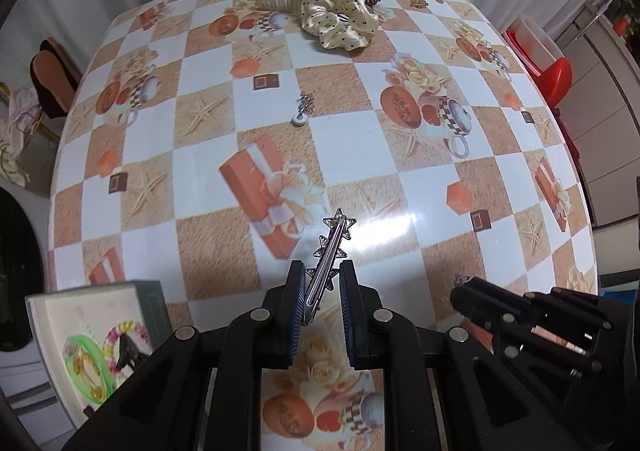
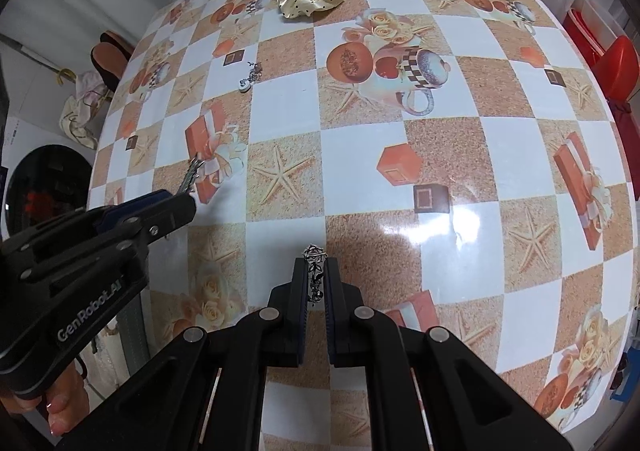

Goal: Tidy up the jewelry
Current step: 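Carry the silver charm in the right tool while the left tool carries the barrette to the tray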

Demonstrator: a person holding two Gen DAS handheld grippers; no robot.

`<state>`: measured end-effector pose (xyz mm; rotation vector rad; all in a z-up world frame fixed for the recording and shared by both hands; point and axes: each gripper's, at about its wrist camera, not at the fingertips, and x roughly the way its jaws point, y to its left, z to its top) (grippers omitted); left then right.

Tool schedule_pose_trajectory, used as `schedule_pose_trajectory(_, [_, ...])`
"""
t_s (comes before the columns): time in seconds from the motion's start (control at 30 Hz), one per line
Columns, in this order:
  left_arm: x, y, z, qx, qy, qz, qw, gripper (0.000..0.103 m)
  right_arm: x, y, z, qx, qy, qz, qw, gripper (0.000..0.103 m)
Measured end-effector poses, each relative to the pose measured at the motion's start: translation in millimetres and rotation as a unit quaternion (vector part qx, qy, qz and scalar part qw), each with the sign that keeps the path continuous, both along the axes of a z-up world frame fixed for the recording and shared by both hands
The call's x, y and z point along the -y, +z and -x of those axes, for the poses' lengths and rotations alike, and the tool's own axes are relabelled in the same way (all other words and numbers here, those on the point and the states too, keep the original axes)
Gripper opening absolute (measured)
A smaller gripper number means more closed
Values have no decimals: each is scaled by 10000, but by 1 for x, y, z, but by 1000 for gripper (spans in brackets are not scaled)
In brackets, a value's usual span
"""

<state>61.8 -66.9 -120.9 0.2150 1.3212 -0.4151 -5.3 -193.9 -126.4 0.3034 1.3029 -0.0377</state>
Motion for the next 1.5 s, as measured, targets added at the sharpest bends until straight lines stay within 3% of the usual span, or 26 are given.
schedule_pose_trajectory(0.97, [-70, 32, 70, -32, 442, 61, 9990, 22, -16, 30, 32, -177, 198, -21, 9996, 8])
schedule_pose_trajectory(1.5, [-129, 42, 100, 76, 1008, 63, 9949, 22, -68, 54, 25, 14, 922, 108, 9957, 8])
